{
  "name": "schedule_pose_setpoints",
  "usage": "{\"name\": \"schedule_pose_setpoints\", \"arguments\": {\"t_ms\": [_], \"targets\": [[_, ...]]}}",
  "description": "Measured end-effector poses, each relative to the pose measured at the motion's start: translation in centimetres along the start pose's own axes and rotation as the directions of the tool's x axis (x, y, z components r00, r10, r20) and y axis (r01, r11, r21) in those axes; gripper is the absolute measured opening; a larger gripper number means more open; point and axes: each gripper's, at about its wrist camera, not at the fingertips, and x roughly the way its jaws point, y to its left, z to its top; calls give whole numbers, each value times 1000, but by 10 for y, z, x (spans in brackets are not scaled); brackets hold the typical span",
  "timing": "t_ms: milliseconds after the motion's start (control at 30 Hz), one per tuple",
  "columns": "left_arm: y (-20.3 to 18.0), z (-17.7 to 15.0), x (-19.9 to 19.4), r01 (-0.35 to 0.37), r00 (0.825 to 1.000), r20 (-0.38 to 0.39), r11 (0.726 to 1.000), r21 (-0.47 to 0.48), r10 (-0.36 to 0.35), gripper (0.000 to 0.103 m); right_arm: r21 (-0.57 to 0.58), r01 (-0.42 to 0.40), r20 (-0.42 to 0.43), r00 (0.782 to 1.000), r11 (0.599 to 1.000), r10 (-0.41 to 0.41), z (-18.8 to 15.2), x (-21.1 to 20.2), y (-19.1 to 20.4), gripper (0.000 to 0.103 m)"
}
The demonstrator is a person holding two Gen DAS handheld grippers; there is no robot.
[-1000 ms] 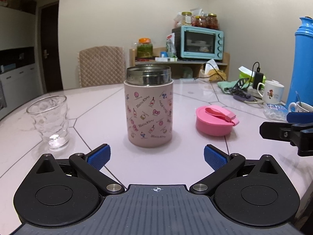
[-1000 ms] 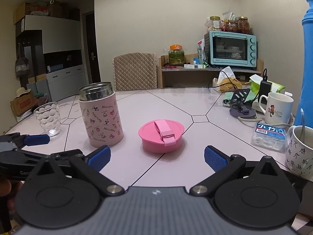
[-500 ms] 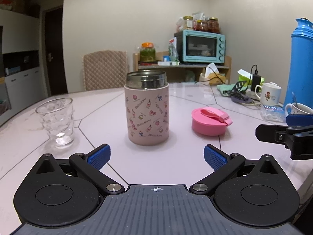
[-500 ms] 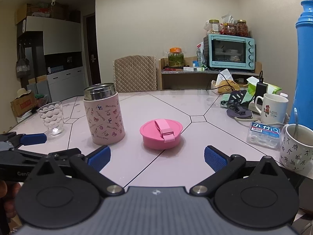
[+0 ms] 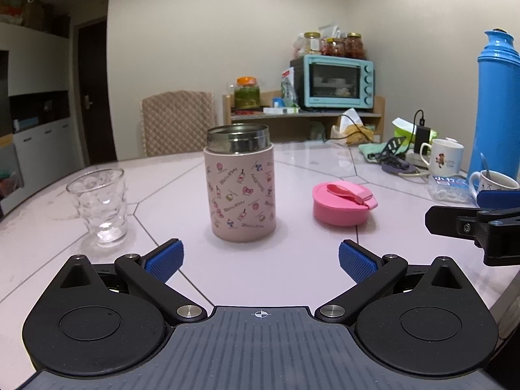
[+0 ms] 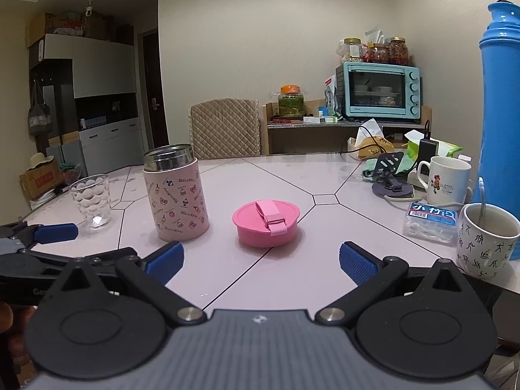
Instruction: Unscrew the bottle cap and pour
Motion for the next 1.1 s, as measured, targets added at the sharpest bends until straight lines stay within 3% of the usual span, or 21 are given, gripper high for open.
{"name": "schedule_pose_setpoints", "arguments": {"t_ms": [1100], "targets": [[-5, -2, 3, 11, 1000, -5, 1000, -10, -11, 103, 8, -8, -2, 1000, 1000, 8, -3, -4, -4, 103]]}}
